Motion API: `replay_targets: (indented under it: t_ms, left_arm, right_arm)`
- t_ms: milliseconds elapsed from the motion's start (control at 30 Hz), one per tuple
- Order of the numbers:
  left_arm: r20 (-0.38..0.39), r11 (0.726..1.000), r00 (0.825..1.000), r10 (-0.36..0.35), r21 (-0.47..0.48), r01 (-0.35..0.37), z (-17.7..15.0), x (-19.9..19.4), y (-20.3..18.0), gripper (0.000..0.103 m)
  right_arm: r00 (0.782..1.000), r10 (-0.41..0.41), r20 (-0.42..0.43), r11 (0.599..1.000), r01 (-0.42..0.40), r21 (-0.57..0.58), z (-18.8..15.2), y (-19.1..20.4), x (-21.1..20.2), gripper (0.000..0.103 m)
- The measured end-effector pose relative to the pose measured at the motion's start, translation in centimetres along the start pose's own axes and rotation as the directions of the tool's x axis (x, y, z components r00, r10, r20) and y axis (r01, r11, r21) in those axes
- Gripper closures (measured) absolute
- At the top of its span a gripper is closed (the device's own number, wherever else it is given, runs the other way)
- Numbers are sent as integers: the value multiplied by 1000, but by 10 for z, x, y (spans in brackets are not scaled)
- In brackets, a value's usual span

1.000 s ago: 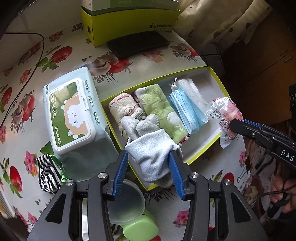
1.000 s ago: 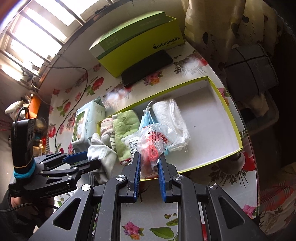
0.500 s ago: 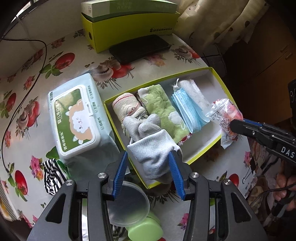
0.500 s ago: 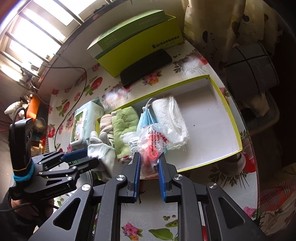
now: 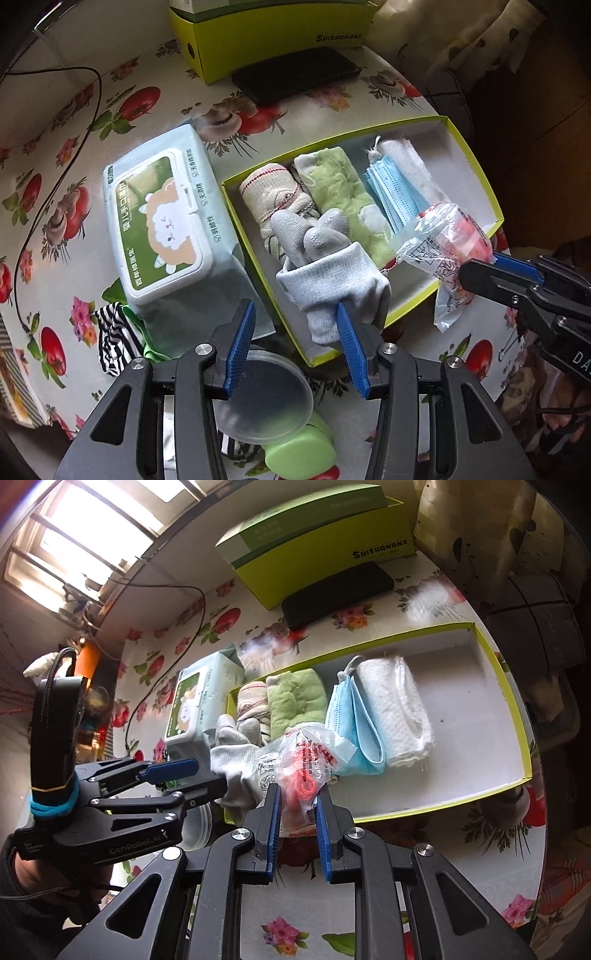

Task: Organize soft objects
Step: 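Lower the white glove into the tray and open the left tool, then lower the clear bag into the tray and open the right tool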

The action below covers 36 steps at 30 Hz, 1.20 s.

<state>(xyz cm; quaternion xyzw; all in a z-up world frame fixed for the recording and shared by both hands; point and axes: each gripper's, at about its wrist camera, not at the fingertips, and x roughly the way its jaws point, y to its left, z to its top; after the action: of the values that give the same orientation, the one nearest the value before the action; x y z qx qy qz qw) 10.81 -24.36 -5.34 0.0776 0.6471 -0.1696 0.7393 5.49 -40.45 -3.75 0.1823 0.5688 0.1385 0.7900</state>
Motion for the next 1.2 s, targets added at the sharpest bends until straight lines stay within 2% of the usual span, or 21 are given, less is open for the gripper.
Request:
replay_targets:
  t_ms: [67,167,300,533,733,967,1033,1100,1200]
  left_arm:
    - [11,1000,1000,2,24,-2,5,2,-6,56]
    - [-2,998,999,45,31,-45,11,14,-7,56]
    - [-10,995,998,64,74,-63,8,16,-13,56]
    - [76,1000,997,-26,2,26,6,-20,-2,56]
    - [125,990,988,-89,-98,101,8,-39,19,56]
    - [162,984,981,-110,-121,130,6,-50,25,56]
    - [165,983,980,-114,-125,135,6,-51,26,56]
    - [169,982,979,-114,-129,137,5,-52,29,56]
    - [173,980,978,-118,-138,143,2,-54,34,56]
  right_arm:
    - [1000,-12,12,1000,12,13,1,-7,-5,86]
    - [999,-26,27,999,25,37,3,-16,-11,86]
    - [998,-41,45,998,38,57,4,-25,-16,86]
    - [994,-78,73,993,70,97,10,-46,-21,86]
    - [987,-129,98,986,117,116,34,-74,-22,86]
    - [980,-188,70,982,186,30,72,-91,-1,85]
    - [976,-210,53,978,209,18,78,-96,8,80]
    - [974,-223,34,975,222,20,80,-102,15,62]
    - [970,-241,25,970,241,23,77,-105,15,56]
